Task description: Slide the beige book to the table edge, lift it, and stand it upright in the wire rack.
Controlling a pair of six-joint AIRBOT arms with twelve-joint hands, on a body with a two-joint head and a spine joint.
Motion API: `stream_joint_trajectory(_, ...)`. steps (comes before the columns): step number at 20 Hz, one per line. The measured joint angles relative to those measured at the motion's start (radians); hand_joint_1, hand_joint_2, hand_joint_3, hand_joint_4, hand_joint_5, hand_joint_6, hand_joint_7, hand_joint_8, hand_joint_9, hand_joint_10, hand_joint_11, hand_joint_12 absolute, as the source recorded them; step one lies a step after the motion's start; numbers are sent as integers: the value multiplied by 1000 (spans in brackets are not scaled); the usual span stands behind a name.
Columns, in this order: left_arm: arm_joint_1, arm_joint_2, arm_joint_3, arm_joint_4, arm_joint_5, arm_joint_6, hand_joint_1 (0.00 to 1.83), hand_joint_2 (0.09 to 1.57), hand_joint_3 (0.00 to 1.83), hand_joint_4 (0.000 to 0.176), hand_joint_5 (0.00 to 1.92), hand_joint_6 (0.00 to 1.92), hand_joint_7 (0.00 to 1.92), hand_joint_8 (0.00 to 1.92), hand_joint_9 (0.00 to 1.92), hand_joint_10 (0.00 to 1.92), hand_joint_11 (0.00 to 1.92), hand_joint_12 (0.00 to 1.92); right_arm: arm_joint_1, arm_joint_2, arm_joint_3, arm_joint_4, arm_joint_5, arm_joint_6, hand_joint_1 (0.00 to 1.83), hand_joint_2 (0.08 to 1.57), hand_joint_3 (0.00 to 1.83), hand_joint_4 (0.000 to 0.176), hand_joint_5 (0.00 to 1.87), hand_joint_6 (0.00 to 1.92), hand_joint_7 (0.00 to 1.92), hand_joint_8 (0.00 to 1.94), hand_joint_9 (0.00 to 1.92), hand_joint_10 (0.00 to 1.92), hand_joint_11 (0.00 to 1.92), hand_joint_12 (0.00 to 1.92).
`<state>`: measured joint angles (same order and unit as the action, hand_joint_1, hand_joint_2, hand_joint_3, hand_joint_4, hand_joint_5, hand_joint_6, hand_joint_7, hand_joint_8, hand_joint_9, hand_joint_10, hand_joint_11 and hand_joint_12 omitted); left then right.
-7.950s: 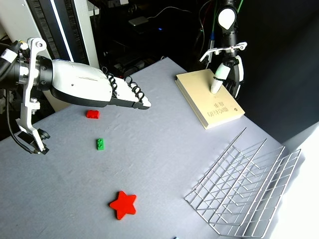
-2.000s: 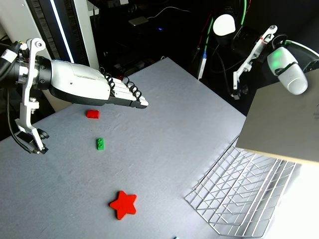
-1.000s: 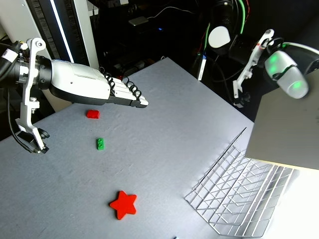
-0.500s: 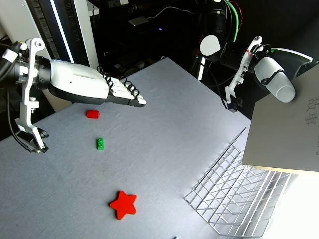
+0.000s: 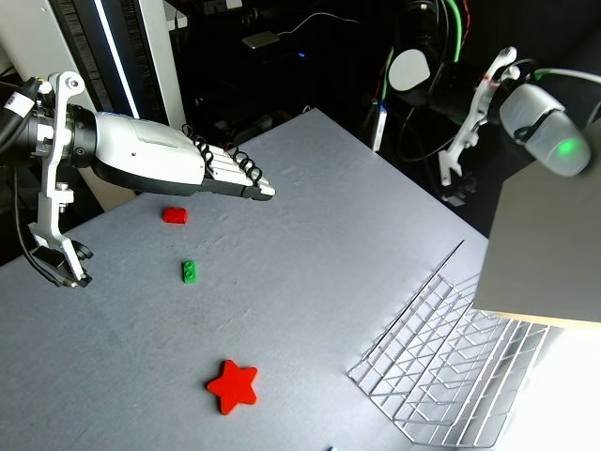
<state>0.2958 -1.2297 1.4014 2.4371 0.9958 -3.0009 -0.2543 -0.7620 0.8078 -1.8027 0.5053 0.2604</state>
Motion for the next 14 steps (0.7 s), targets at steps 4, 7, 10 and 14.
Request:
stream_joint_trajectory(4, 34, 2, -25, -11, -18, 2, 1351, 1195, 0, 0, 800, 1156, 837, 1271, 722, 1475, 560, 1414, 0, 0, 0, 0, 0, -3, 0, 1081, 0, 0, 2, 0, 0, 0, 0, 0, 1, 0)
stream_joint_trajectory(7, 55, -4, -26, -9, -19, 1, 1346, 1206, 2, 0, 762, 1179, 819, 1322, 707, 1501, 552, 1407, 0, 0, 0, 0, 0, -6, 0, 1079, 0, 0, 0, 0, 0, 0, 0, 0, 0, 0)
stream_joint_trajectory(10, 74, -22, -18, -13, -4, 2, 1349, 1197, 0, 0, 784, 1164, 842, 1282, 717, 1474, 551, 1402, 0, 0, 0, 0, 1, -21, 0, 1085, 1, 0, 0, 0, 0, 0, 0, 0, 0, 0)
stream_joint_trajectory(14, 90, -43, 7, -6, 16, 1, 1347, 1201, 1, 0, 775, 1192, 821, 1295, 716, 1489, 557, 1415, 0, -1, 0, 0, 6, -23, 0, 1082, 0, 0, 7, 3, 0, 0, 0, 0, 0, 0)
